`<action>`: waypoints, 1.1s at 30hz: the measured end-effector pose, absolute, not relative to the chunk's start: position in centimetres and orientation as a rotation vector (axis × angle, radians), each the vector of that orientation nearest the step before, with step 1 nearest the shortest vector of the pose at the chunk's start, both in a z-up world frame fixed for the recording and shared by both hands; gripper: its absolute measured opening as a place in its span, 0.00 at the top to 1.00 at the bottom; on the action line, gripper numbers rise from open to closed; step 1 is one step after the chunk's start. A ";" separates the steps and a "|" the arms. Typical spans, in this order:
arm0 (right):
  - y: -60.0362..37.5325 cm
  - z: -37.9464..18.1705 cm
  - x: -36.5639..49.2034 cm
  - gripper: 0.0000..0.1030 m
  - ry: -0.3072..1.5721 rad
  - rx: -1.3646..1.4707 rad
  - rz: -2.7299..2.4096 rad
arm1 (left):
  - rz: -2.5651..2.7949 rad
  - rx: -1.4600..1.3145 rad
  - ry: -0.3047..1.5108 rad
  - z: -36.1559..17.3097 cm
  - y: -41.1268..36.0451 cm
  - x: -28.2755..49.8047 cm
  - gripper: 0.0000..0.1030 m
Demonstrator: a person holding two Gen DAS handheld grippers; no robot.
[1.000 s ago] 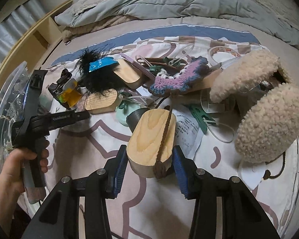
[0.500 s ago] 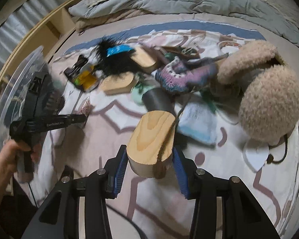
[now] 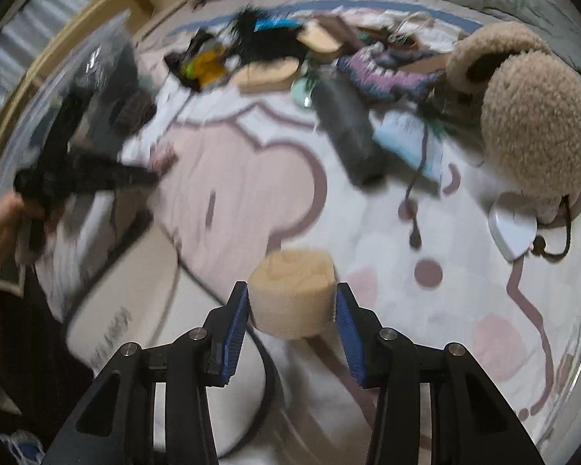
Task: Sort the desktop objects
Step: 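Grasp the clear bag of pink pieces with the left gripper while the right lifts the wooden sole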
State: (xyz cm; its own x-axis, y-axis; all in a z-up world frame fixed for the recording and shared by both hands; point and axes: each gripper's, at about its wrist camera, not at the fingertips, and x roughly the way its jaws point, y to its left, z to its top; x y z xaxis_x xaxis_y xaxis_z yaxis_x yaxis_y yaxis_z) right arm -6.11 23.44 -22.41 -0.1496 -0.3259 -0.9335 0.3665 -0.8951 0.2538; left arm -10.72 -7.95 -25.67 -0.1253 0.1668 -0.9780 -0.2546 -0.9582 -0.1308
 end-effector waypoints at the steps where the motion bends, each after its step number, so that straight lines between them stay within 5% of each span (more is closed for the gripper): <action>1: 23.4 -22.8 -5.7 0.56 0.098 1.704 -2.082 | 2.166 -1.863 0.106 -25.6 -8.0 -10.6 0.77; 6: 23.4 -24.3 -4.7 0.55 0.287 1.780 -2.073 | 2.161 -1.869 0.174 -25.7 -7.8 -9.8 0.57; 10: 22.8 -26.1 -4.1 0.42 0.520 1.836 -2.051 | 2.171 -1.874 0.211 -25.8 -7.8 -9.5 0.51; 17: 24.0 -26.6 -5.5 0.29 0.593 1.859 -2.132 | 2.223 -1.895 0.247 -25.8 -9.2 -9.2 0.39; 25: 27.7 -25.5 -7.4 0.26 0.486 1.936 -2.286 | 2.208 -1.918 0.161 -26.2 -10.9 -8.8 0.39; 28: 28.2 -24.3 -7.2 0.08 0.163 1.875 -2.206 | 2.202 -1.920 0.149 -26.3 -11.1 -8.6 0.39; 33: 25.9 -23.7 -6.7 0.05 0.198 1.796 -2.203 | 2.197 -1.922 0.175 -26.5 -11.0 -8.1 0.39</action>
State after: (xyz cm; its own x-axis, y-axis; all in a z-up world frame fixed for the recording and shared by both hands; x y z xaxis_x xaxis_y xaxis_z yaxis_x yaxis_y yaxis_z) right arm -6.71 25.92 -23.73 -0.1797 -0.1374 -0.9741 0.3091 -0.9479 0.0767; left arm -8.07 -10.98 -26.52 -0.1229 0.0842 -0.9888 -0.2395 -0.9694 -0.0528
